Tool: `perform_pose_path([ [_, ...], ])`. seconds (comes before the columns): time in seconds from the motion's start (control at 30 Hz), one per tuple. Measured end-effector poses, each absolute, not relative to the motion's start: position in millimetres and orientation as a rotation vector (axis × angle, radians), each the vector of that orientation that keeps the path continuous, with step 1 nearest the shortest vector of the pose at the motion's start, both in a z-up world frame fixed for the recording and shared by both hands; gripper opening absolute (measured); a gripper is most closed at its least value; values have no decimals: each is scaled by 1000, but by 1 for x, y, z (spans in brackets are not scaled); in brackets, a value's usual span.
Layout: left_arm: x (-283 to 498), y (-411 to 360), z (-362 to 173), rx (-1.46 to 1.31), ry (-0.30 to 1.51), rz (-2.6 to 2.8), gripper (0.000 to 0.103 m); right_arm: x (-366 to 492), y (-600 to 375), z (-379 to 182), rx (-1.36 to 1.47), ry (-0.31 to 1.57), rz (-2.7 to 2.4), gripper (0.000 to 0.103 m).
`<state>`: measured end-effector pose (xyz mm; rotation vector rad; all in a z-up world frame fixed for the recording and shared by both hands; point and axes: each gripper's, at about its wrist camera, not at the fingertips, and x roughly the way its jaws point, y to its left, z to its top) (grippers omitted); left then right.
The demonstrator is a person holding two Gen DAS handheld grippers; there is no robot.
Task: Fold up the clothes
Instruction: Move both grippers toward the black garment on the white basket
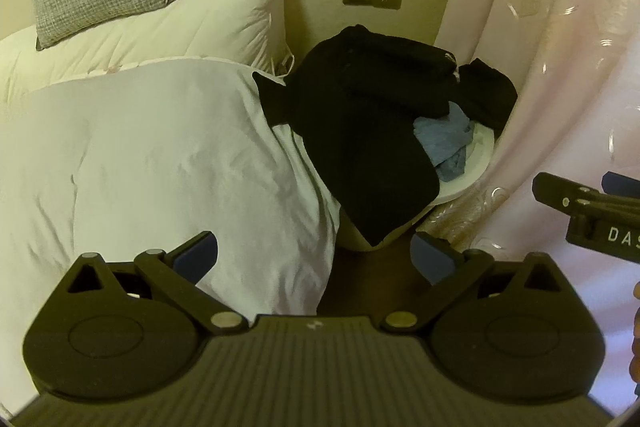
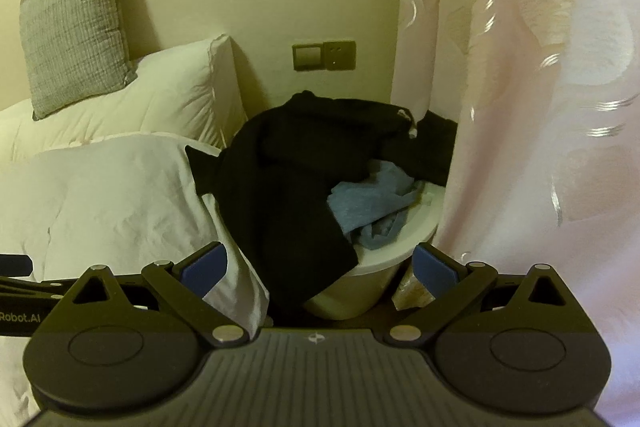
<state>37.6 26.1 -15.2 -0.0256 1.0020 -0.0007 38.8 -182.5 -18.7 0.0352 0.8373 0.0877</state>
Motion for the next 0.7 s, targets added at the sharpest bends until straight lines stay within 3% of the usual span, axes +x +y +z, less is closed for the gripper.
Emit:
perform_pose_path([
  [0.7,55,17,-14,-10,986,-23,102,56,-192,-19,36,841,80,102],
])
